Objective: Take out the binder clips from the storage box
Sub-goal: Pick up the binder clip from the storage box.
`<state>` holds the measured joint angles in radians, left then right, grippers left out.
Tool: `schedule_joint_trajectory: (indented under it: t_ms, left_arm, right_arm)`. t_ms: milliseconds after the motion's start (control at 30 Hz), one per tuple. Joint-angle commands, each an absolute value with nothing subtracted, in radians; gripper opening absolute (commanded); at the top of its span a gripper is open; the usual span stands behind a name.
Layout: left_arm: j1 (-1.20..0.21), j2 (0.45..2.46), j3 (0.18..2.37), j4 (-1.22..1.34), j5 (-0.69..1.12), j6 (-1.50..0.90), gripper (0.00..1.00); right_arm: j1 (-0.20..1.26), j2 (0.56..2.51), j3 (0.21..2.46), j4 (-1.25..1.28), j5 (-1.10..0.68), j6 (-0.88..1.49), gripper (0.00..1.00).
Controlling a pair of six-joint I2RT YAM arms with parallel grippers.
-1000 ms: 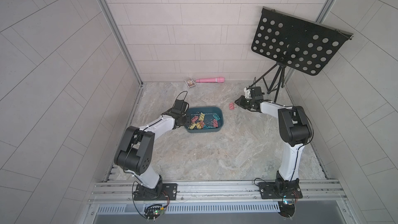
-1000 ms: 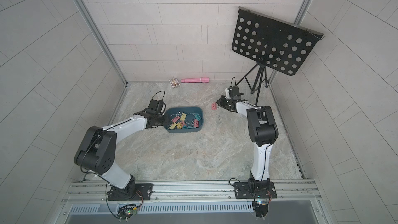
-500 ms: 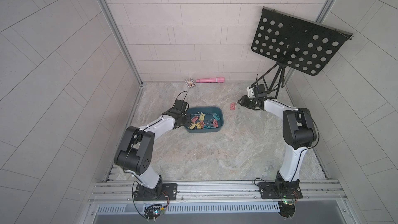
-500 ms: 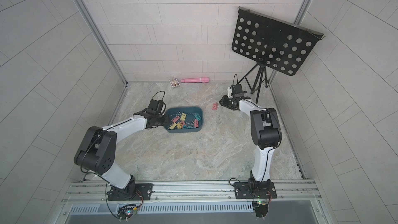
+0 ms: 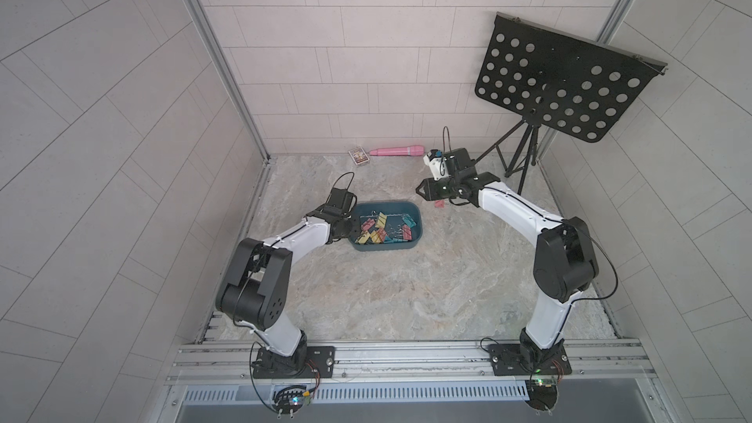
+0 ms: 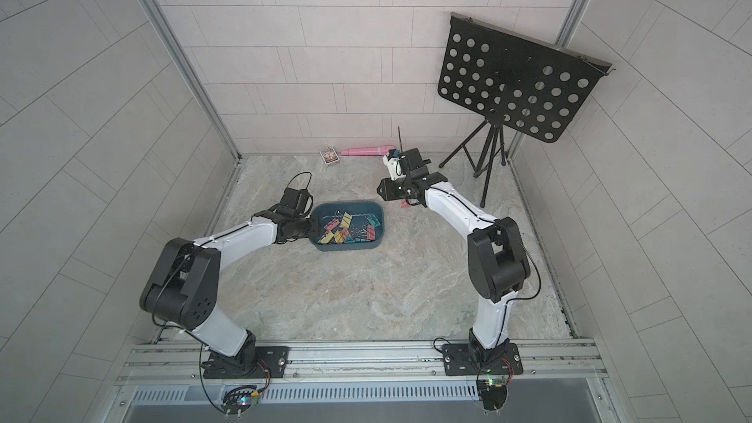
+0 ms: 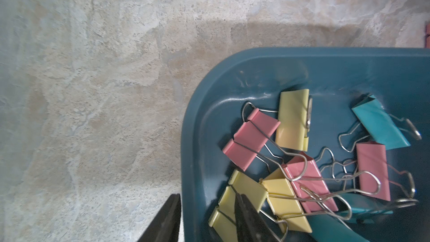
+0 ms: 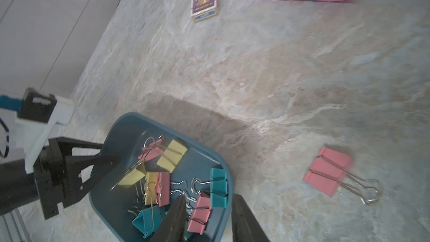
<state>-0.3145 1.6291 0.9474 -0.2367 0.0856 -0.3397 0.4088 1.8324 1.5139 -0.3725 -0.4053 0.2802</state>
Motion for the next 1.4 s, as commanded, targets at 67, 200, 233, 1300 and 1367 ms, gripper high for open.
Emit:
schedule_joint_trajectory:
  t_ms: [67,200,233,1300,1367]
  left_arm:
    - [-0.308,1.62,0.947,-0.243,0.087,-0.333,0.46]
    - [-0.309,1.617,0.942,-0.237,0.092,-0.336,0.46]
    - [-0.308,1.617,0.942,-0.235,0.093,-0.336,0.46]
    - [-0.309,1.609,0.931,-0.238,0.091,-0.336,0.46]
    - [-0.309,1.608,0.931,-0.237,0.093,-0.336,0.46]
  right_arm:
    - [0.488,1.883,1.56,-0.466,-0.348,0.179,0.35]
    - [0.532,1.908,1.579,-0.44,-0.371,0.185,0.35]
    - [0.54,1.919,1.586,-0.438,-0.373,0.185,0.35]
    - [0.583,2.08,1.632,-0.475,-0.52,0.227,0.33]
    - [0.583,2.09,1.639,-0.483,-0.515,0.224,0.32]
